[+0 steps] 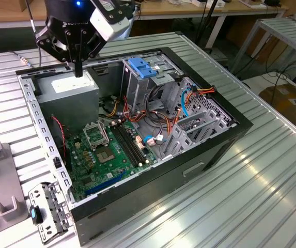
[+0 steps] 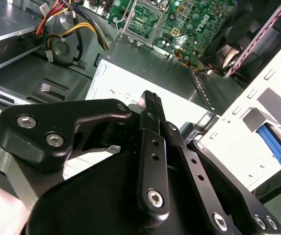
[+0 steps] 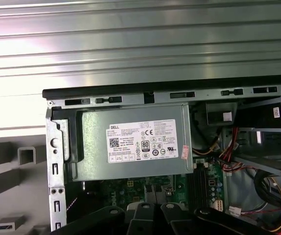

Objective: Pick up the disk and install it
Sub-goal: 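Reach for the disk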

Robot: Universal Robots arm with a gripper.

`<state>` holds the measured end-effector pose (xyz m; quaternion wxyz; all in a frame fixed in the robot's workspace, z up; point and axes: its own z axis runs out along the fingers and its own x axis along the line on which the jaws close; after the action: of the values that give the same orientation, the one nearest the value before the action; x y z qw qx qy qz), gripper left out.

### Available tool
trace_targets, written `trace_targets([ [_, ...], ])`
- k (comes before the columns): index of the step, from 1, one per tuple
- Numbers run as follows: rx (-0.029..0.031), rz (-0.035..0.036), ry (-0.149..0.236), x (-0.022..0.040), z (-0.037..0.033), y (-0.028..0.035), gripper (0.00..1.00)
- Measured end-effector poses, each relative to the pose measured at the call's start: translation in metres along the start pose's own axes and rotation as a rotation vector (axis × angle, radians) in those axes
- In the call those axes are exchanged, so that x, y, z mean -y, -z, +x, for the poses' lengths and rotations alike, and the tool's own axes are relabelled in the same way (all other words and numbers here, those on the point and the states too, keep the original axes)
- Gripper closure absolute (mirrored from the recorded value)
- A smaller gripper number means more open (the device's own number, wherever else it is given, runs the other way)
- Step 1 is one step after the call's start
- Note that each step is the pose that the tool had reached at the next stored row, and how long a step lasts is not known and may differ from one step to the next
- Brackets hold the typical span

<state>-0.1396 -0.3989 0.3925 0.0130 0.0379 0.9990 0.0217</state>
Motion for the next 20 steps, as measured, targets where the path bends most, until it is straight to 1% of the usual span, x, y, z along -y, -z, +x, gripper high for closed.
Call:
trace_targets([
  [7,0.0000,0.0000,0.000,0.0007,0.0096,0.0000,0.89],
  [15,0.0000,0.0000,0.000,0.0018,0.0228,0.0001,0.89],
  [20,0.0000,0.0000,0.000,0.0023,0.0298,0.0000,0.89],
])
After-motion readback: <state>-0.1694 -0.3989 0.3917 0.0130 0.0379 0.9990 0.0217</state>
